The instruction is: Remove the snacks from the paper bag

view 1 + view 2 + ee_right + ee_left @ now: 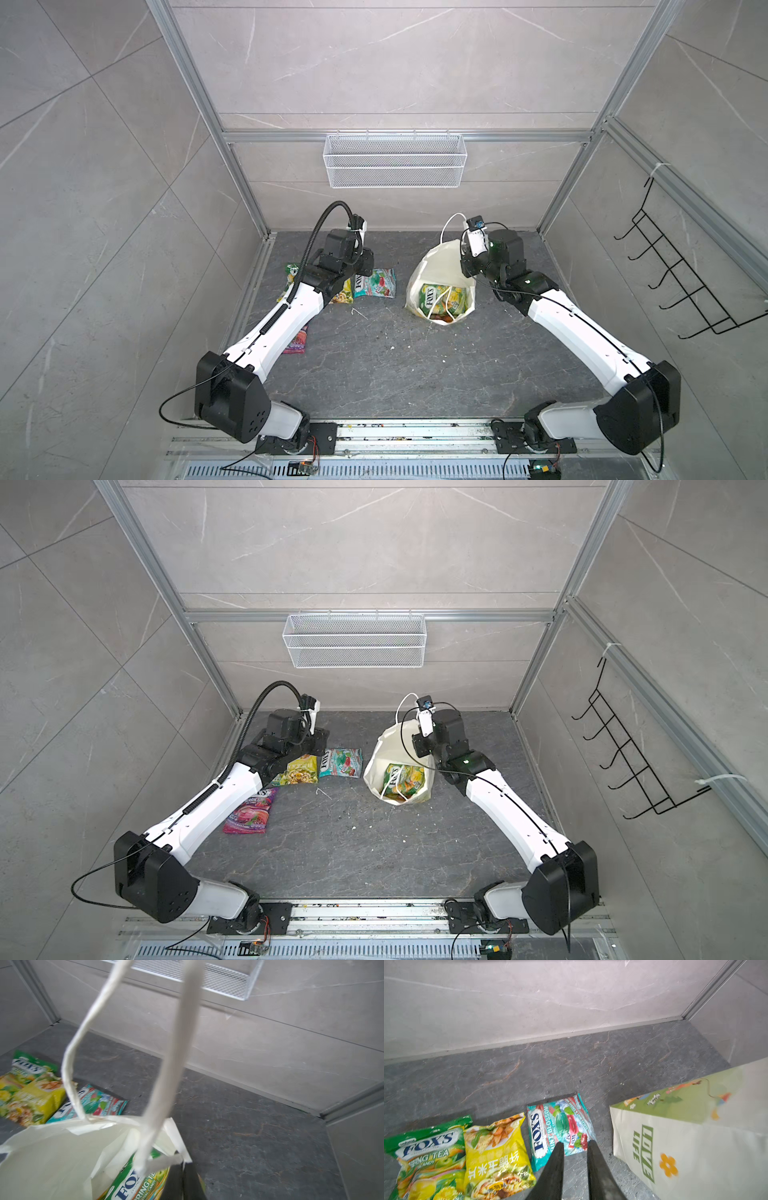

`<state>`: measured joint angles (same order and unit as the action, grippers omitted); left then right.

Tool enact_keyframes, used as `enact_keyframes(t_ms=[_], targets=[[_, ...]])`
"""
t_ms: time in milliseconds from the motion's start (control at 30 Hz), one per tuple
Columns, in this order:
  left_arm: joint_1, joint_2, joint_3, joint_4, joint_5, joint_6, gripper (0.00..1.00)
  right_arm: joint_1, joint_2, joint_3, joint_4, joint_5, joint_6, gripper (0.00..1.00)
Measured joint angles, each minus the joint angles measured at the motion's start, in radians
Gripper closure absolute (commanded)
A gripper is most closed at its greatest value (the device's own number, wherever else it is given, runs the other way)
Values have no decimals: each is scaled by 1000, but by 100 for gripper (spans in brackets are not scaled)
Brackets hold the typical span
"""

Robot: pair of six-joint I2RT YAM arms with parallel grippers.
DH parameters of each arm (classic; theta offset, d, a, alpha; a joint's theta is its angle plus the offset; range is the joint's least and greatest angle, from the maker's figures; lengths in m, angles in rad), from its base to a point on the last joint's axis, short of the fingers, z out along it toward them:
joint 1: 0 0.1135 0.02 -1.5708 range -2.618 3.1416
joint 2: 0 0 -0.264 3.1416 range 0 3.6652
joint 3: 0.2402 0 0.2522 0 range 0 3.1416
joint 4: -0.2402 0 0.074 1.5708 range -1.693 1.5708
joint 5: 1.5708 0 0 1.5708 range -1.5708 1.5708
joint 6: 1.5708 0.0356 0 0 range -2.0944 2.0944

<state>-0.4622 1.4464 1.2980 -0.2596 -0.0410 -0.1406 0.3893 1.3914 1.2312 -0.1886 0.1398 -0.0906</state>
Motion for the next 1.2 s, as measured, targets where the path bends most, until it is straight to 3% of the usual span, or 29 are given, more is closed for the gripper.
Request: enact_keyframes(t_ms=[167,333,567,900,1100,1200], targets=[[-6,40,35,51,57,10,71,-64,76,98,-1,71,1,100],[-10,93,41,80,100,12,53,-81,139,158,18,84,-4,100],[-10,93,-58,125,103,13,52,-36,148,45,94,2,-9,100],[-10,0,-214,118,95,13,54,145,62,-196,176,-47,-17,100],[-14,-54,-256,145,100,27,53,149,20,-229,180,-56,-16,100],[-27,-56,-262,171,112,55,48,151,-14,-269,199,-77,-17,100]])
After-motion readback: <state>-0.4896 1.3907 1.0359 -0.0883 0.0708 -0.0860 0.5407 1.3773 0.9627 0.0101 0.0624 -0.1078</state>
